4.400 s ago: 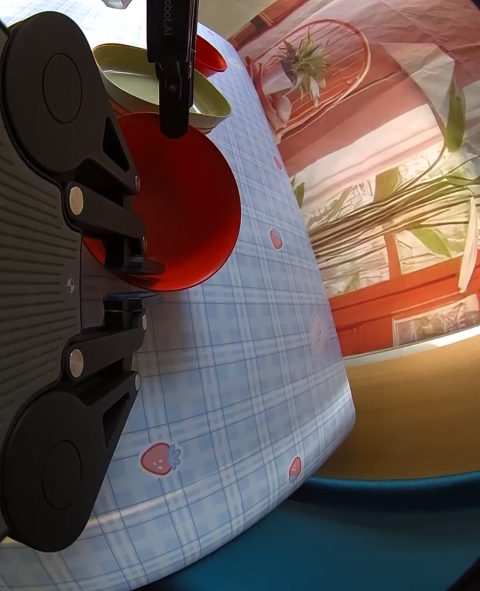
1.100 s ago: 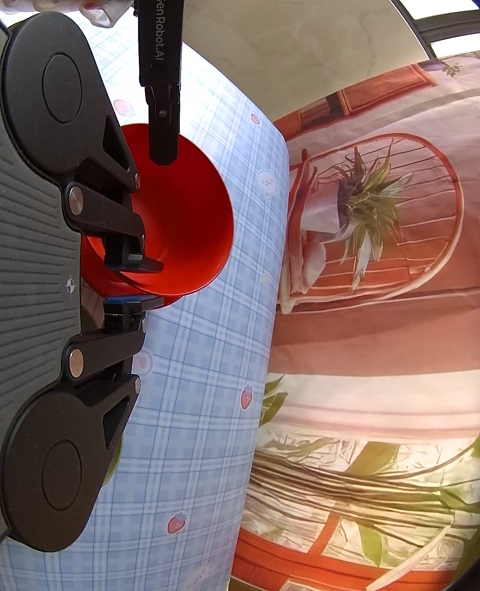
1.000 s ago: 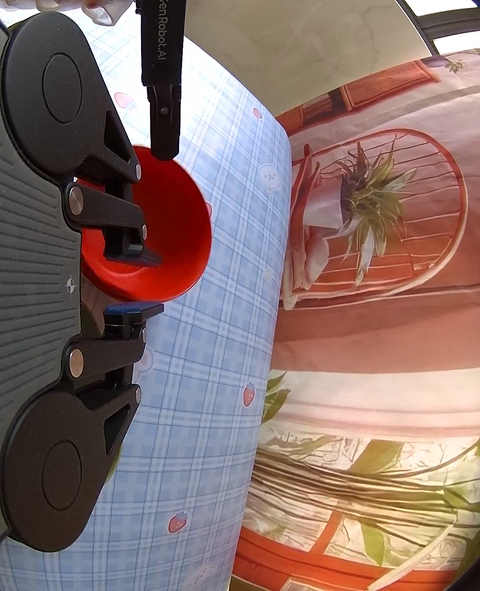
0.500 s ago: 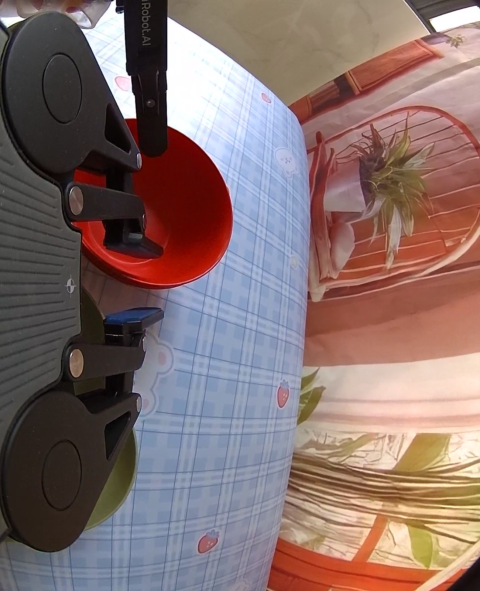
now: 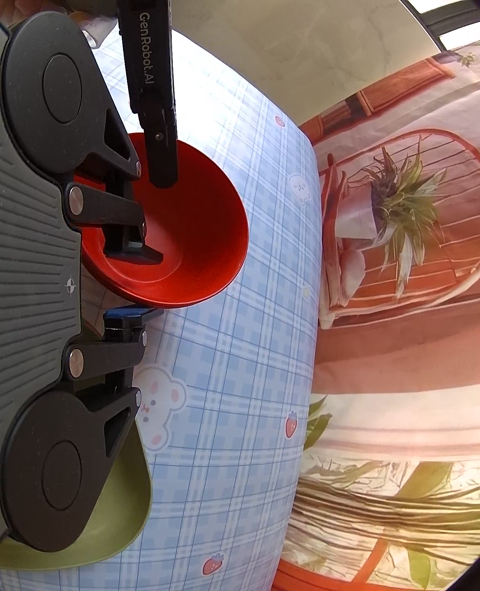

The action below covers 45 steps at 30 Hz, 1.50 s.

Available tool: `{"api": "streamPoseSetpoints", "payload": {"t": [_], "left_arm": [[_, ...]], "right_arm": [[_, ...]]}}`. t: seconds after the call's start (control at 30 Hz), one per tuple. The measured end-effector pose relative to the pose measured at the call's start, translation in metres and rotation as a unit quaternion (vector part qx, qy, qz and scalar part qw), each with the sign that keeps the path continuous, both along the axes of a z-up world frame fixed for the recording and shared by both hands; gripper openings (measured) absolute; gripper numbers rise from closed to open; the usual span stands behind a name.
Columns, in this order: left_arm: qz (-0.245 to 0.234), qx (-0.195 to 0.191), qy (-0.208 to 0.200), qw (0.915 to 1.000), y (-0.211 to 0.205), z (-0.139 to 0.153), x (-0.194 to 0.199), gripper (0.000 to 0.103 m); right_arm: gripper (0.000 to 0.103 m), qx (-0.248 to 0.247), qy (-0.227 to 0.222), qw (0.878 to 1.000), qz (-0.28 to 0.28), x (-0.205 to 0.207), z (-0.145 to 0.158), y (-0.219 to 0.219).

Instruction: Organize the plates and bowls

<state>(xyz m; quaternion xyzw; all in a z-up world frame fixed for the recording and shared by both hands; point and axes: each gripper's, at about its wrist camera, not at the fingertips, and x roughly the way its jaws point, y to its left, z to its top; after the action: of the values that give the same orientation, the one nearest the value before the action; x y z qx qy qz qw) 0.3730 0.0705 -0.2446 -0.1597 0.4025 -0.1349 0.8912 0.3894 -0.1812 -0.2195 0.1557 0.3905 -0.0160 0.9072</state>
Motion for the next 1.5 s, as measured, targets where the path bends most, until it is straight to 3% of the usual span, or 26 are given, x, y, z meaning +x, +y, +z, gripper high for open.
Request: {"api": "streamPoseSetpoints", "payload": {"t": [0.43,0.73,1.0,1.5], "left_arm": [[-0.001,0.017,-0.020,0.9997,-0.003,0.027,-0.042,0.026],[-0.025,0.020,-0.042,0.9986,-0.029,0.046,-0.073,0.026],[-0.048,0.021,-0.052,0.9973,-0.055,0.050,-0.102,0.026],[-0.077,0.021,-0.046,0.9958,-0.078,0.046,-0.111,0.026]], "right_arm": [[0.022,0.009,-0.033,0.999,-0.003,-0.036,0.027,0.014],[0.023,0.004,-0.074,0.997,-0.035,-0.096,0.050,0.008],[0.023,0.011,-0.094,0.993,-0.068,-0.141,0.059,-0.012],[0.023,0.026,-0.104,0.989,-0.102,-0.181,0.053,-0.033]]}}
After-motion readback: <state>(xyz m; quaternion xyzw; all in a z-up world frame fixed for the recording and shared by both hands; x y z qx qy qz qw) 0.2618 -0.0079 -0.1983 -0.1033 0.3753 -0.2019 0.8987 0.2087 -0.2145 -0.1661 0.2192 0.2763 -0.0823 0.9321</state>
